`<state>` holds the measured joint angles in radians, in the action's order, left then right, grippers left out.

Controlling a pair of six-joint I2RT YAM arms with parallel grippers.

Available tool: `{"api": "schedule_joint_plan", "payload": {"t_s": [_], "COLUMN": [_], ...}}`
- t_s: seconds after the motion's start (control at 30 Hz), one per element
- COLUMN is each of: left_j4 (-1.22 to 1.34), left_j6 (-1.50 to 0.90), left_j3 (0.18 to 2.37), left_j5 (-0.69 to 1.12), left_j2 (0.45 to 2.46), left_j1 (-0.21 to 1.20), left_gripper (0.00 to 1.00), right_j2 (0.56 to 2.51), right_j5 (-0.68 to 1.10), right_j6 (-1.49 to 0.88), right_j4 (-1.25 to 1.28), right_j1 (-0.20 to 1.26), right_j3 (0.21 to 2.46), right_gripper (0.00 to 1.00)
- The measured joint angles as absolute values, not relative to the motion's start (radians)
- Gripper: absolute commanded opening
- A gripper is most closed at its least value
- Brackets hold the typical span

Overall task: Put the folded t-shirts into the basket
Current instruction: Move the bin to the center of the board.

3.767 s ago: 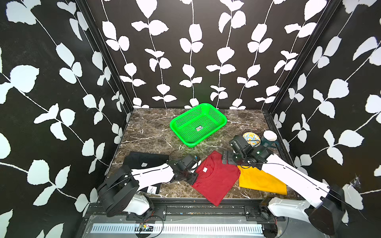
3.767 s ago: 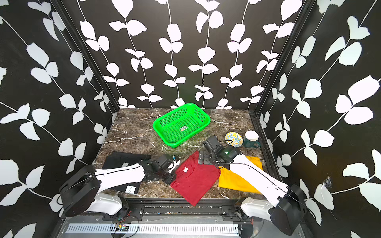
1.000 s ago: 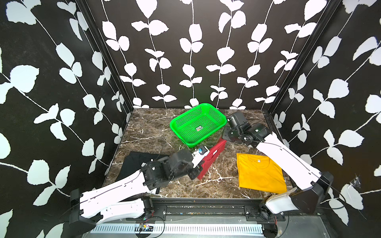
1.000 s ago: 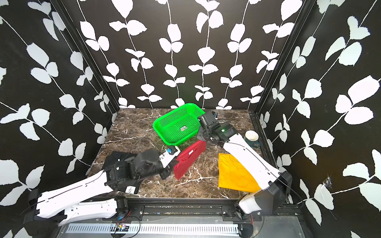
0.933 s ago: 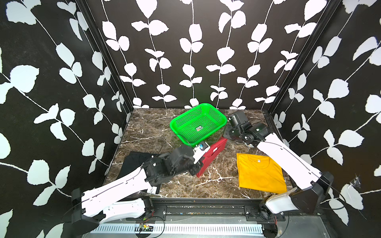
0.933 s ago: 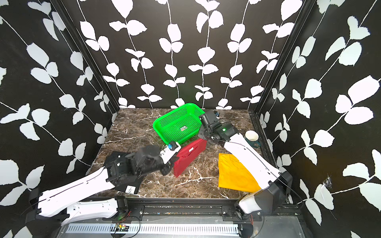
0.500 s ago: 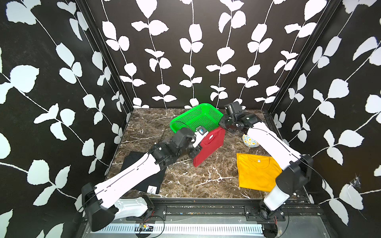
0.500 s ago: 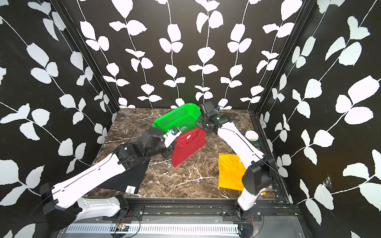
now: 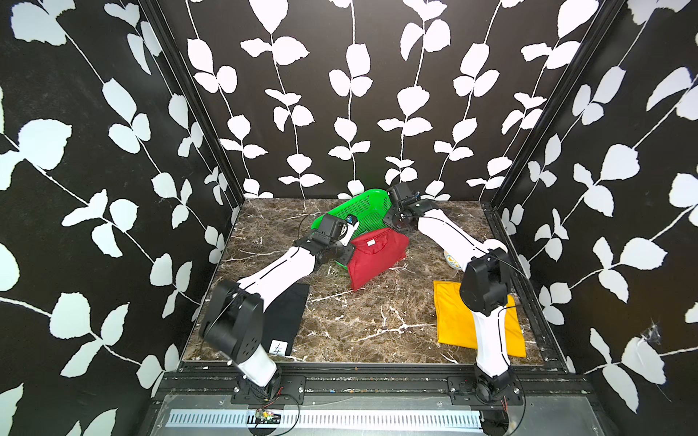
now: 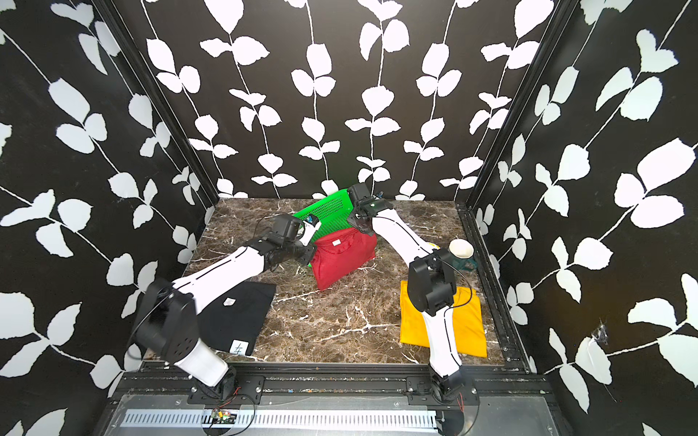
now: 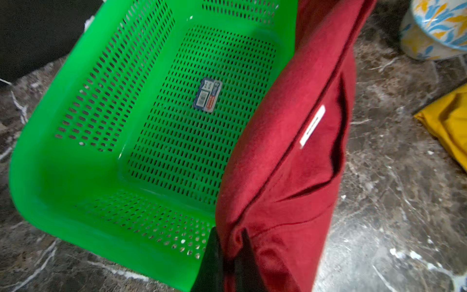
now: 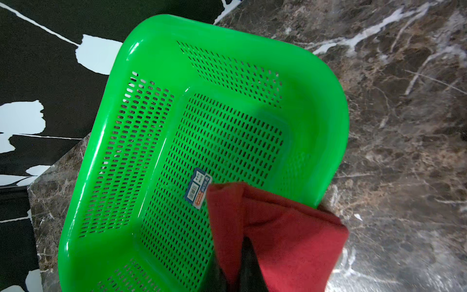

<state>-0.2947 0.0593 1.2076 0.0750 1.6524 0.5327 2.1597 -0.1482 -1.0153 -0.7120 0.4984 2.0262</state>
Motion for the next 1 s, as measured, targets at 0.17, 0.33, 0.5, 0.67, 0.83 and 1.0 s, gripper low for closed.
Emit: {"api": "schedule_joint_plan", "payload": {"t_s": [0.17, 0.33, 0.5, 0.67, 0.83, 1.0], "left_j4": [-0.282, -0.216, -0.167, -0.149, -0.142, -0.091], "left_j6": [0.038, 0.000, -0.038, -0.061, -0.092, -0.141], "left_j3": [1.209, 1.141, 1.054, 0.963, 0.876, 0.804], "left_j5": [0.104, 0.167, 0.242, 0.273, 0.267, 0.261], "left_j2": [1.743, 1.731, 1.670, 1.610, 1.523, 1.460], "left_j1": [0.531, 0.531, 0.539, 0.584, 0.664, 0.709], "left_gripper": [0.00, 0.00, 0.00, 0.00, 0.00, 0.00], "right_j2": [2.222, 2.211, 2.151, 2.051, 1.938, 1.910], "right_j5": [-0.161, -0.166, -0.152, -0.141, -0.138, -0.129], "right_j6": [-0.995, -0.991, -0.991, -0.992, -0.990, -0.965], "right_j4": [-0.748, -0.730, -0.709, -0.696, -0.688, -0.678], "right_j1": [0.498, 0.496, 0.496, 0.497, 0.498, 0.500], "right_j3": [2.066, 1.971, 1.800, 1.644, 1.545, 1.518], "right_gripper": [0.00, 0.00, 0.00, 0.00, 0.00, 0.00]}}
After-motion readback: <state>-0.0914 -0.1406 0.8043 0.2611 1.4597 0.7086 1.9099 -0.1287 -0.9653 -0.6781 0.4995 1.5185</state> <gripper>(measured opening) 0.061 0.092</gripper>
